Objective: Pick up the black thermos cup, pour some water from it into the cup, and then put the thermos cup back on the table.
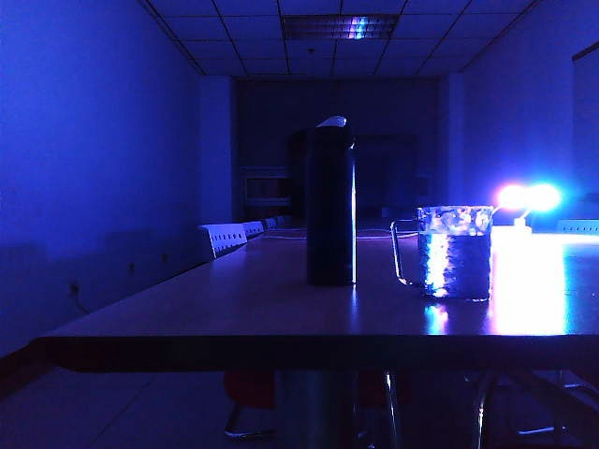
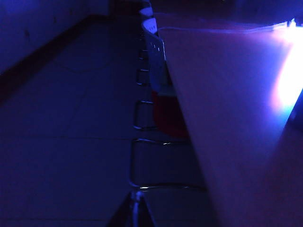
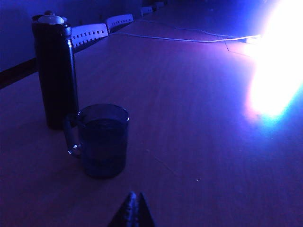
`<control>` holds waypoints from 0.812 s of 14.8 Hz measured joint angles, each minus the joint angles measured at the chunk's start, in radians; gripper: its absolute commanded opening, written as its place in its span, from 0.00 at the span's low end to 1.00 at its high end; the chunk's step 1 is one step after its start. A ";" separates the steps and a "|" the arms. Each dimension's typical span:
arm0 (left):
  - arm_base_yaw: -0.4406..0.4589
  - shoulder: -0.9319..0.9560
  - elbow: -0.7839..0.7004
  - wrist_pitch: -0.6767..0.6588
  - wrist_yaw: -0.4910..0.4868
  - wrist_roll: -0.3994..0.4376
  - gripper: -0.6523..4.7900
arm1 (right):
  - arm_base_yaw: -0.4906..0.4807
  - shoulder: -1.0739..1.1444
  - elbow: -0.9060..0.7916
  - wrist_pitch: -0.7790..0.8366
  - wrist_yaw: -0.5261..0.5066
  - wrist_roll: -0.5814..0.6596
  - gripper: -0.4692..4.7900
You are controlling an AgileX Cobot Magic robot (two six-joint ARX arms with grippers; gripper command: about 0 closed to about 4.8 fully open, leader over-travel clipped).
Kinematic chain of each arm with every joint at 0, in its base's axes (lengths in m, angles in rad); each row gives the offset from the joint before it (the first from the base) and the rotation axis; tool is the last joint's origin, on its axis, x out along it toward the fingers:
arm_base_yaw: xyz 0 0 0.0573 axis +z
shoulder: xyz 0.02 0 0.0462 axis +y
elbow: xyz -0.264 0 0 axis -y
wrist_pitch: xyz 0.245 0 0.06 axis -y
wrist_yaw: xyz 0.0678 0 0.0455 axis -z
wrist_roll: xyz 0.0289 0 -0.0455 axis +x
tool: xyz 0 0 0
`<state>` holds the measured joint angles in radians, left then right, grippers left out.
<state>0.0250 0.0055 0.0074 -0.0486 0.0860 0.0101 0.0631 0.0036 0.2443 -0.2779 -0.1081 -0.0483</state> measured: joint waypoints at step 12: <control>-0.055 0.000 0.000 -0.009 -0.102 0.027 0.11 | 0.000 0.000 0.000 0.000 0.000 0.000 0.08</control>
<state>-0.0303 0.0055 0.0074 -0.0578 -0.0162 0.0372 0.0631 0.0036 0.2443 -0.2783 -0.1081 -0.0483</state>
